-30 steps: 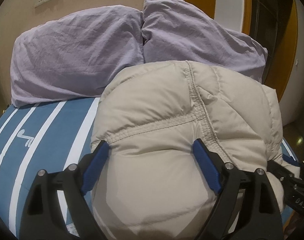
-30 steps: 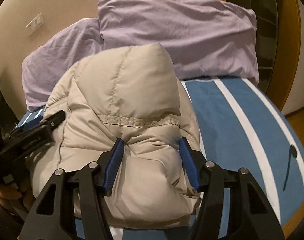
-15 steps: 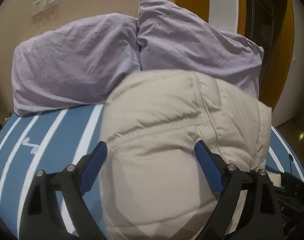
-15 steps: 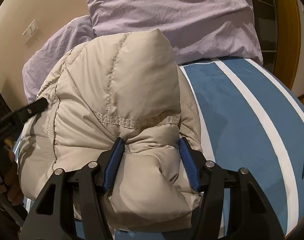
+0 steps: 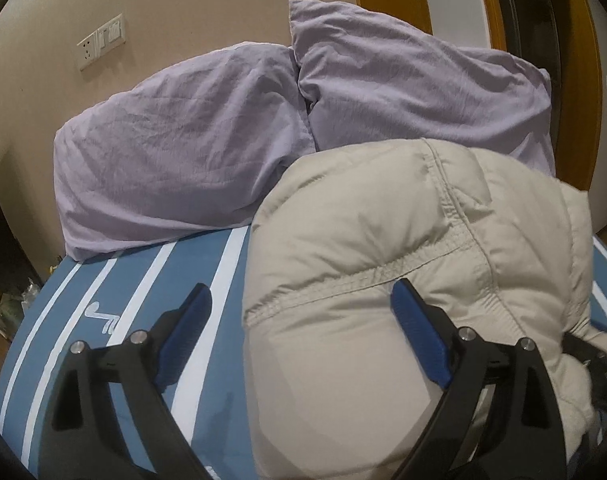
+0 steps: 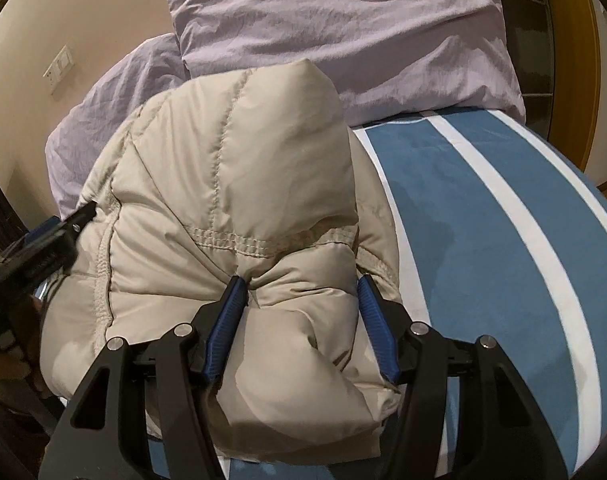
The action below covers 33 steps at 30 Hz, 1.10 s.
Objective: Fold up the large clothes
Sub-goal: 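Lower the jacket onto the bed and open the right gripper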
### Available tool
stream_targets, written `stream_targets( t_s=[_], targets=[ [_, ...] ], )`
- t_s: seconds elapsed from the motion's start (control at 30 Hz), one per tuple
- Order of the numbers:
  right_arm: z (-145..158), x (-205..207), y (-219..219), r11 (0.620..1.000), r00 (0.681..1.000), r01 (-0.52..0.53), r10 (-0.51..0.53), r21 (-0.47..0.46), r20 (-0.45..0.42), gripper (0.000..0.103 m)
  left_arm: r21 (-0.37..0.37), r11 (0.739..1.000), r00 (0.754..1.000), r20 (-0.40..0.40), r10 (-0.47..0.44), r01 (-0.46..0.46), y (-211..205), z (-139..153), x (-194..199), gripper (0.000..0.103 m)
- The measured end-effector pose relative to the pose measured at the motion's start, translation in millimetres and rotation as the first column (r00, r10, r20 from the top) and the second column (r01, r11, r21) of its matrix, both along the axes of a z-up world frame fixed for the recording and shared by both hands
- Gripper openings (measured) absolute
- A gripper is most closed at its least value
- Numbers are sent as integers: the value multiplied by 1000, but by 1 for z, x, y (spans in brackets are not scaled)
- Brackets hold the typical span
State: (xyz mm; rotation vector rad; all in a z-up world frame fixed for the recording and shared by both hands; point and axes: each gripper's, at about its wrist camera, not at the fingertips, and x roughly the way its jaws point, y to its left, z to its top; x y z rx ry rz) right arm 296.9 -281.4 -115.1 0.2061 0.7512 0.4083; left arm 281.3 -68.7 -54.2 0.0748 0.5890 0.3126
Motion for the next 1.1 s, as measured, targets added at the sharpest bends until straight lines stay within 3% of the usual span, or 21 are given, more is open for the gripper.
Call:
stream_targets(
  t_s=[0.17, 0.3, 0.47, 0.6, 0.87, 1.1],
  targets=[
    [16, -1, -10, 1000, 1000, 26, -25, -3, 16, 68, -77, 997, 1000, -14, -11, 10, 11, -7, 4, 92],
    [40, 6, -14, 999, 997, 54, -54, -1, 59, 68, -119, 993, 1000, -18, -18, 15, 17, -11, 6, 92],
    [72, 19, 10, 1000, 992, 19, -18, -5, 121, 67, -126, 992, 1000, -21, -22, 20, 17, -11, 7, 92],
    [91, 35, 41, 998, 984, 1, 11, -66, 181, 64, -140, 990, 999, -21, -27, 24, 19, -12, 8, 92],
    [80, 76, 60, 986, 987, 50, -24, -158, 159, 62, -162, 986, 999, -18, -33, 30, 20, -14, 9, 92],
    [49, 87, 52, 989, 993, 66, -53, -130, 102, 62, -191, 980, 998, -13, -56, 53, 21, -14, 9, 92]
  ],
)
